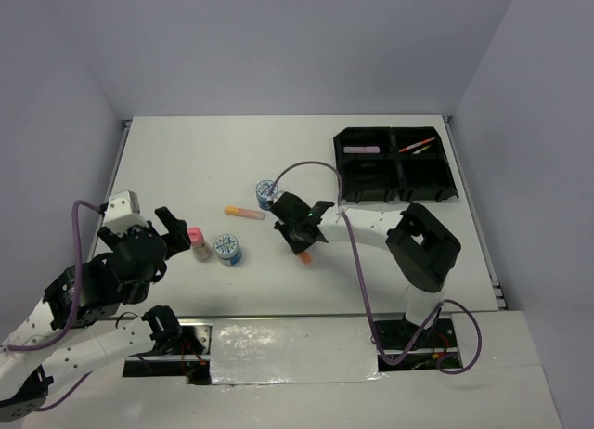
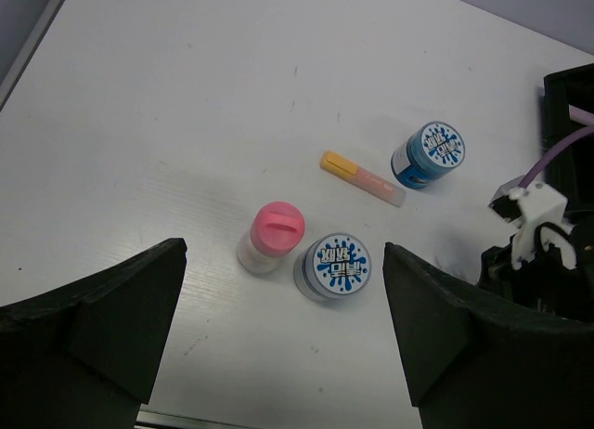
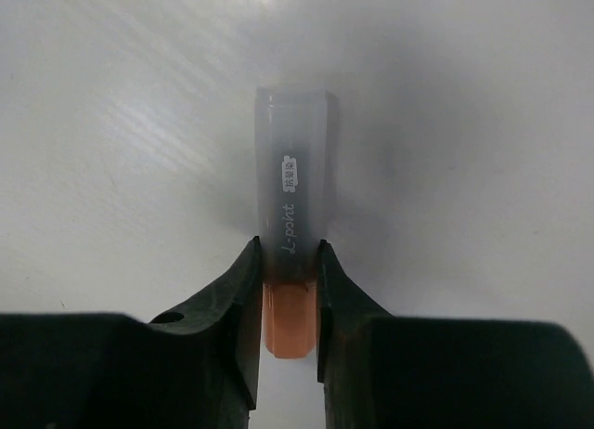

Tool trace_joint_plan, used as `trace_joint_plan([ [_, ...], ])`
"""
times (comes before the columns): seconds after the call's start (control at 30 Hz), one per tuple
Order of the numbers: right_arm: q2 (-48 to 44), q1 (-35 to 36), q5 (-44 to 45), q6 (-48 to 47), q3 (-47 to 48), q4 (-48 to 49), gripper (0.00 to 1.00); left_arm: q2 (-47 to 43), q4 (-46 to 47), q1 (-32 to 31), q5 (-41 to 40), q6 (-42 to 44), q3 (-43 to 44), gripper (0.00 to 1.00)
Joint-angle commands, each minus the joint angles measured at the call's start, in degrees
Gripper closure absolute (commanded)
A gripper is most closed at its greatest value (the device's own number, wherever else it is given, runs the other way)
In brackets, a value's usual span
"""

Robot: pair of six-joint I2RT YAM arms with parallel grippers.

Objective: Sort the stationery into containers
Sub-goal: Pick up the pen from the center of the board, then place the pen in the storage box.

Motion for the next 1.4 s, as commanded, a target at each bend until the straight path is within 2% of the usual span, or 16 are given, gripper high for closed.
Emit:
trace_joint_plan([
  [0.0, -7.45, -5.67, 0.8, 2.18, 2.29, 5.46, 1.0, 0.13, 0.84, 0.23, -0.36, 0.46, -0.15, 0.01],
  [0.1, -11.41, -12.77, 0.69, 7.09, 2.55, 12.31, 1.0, 0.05, 0.75, 0.23, -0.36, 0.28, -0.06, 0.01],
  [0.23, -10.99, -20.52, 11.73, 19.1, 4.57, 22.49, 1.0, -0.22, 1.19, 0.32, -0.27, 0.63, -0.23, 0.01],
  [0.3, -9.23, -24.82, 15.0, 24.65, 7.63, 23.4, 1.0, -0.22, 0.93, 0.32, -0.27, 0.37, -0.23, 0.01],
  [0.4, -4.05, -30.18, 18.27, 38.08, 14.4, 20.35, 1.0, -0.13, 0.4, 0.32, -0.36, 0.02, -0.15, 0.01],
  [0.63, 9.66, -36.52, 24.76, 45.33, 36.27, 6.1, 1.0, -0.48, 0.66, 0.23, -0.44, -0.07, -0.23, 0.01],
  [0.73, 13.1, -38.9, 24.95, 47.09, 39.81, 1.7, 0.98, -0.31, 0.58, 0.23, -0.36, -0.07, -0.15, 0.01],
  [0.83, 13.9, -41.27, 22.67, 47.44, 37.64, 3.01, 0.96, -0.39, 0.84, 0.23, -0.36, 0.11, -0.23, 0.01],
  [0.93, 14.34, -42.59, 19.69, 46.84, 35.87, 5.2, 0.88, -0.39, 1.19, 0.15, -0.36, 0.46, -0.32, 0.01],
  [1.03, 14.43, -42.69, 17.22, 43.76, 35.52, 7.23, 0.75, 0.04, 1.02, 0.23, -0.44, 0.37, -0.23, 0.01],
  [1.07, 14.08, -42.69, 16.69, 42.88, 35.16, 8.19, 0.66, 0.13, 0.84, 0.23, -0.44, 0.28, -0.15, 0.01],
  [1.1, 13.81, -42.69, 15.82, 42.61, 34.73, 8.81, 0.62, 0.13, 0.75, 0.23, -0.53, 0.19, 0.03, 0.01],
  [1.2, 12.76, -42.69, 15.46, 42.44, 33.23, 9.69, 0.57, 0.22, 0.49, 0.23, -0.71, 0.02, -0.06, 0.01],
  [1.27, 11.79, -42.69, 15.28, 42.17, 32.0, 10.65, 0.41, 0.13, 0.49, 0.23, -0.79, -0.07, -0.06, 0.01],
  [1.33, 11.44, -42.69, 14.49, 41.56, 31.65, 10.84, 0.32, 0.05, 0.66, 0.23, -0.79, 0.11, -0.15, 0.01],
  [1.37, 11.26, -42.69, 14.32, 41.73, 31.82, 10.4, 0.25, 0.04, 0.66, 0.23, -0.71, 0.11, -0.15, 0.01],
])
